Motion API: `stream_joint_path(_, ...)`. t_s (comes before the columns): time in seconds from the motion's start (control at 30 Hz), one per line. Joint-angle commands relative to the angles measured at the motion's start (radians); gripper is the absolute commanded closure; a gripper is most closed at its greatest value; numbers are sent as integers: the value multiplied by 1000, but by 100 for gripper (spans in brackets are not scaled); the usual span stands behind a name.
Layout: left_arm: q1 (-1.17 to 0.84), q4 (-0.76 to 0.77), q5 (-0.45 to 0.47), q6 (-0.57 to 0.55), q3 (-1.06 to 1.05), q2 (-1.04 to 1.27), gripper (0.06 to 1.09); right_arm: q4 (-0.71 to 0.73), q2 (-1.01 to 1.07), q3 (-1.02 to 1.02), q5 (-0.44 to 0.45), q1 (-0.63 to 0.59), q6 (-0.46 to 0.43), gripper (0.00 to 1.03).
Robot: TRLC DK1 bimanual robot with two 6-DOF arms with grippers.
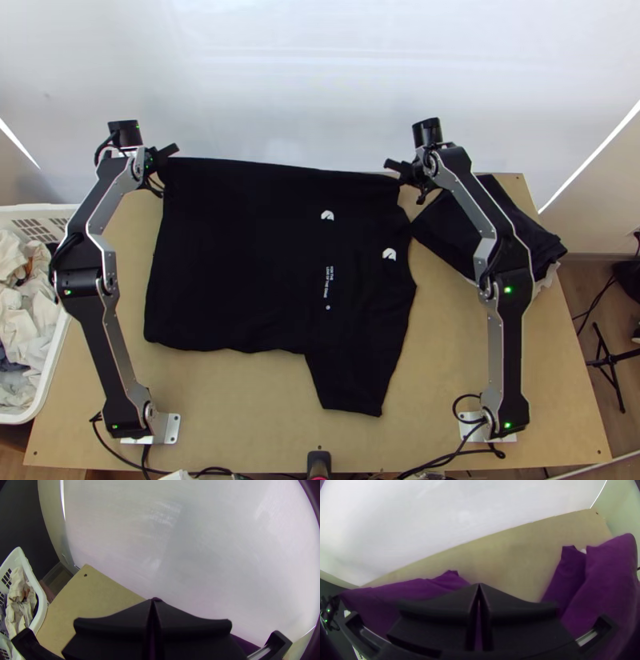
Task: Fold the t-shirt
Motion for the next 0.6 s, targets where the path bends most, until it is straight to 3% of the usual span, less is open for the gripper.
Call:
stream_joint_path(0.0, 20, -15, 35, 53, -61, -58, 105, -54, -127, -151, 0, 20, -31, 100)
stream_joint_path(0.27, 33, 4, 106, 135, -246, -188, 105, -55, -235, -314, -2, 28, -57, 100)
stream_joint_path(0.57, 46, 15, 124, 193, -388, -271, 105, -55, -308, -412, -2, 40, -60, 100)
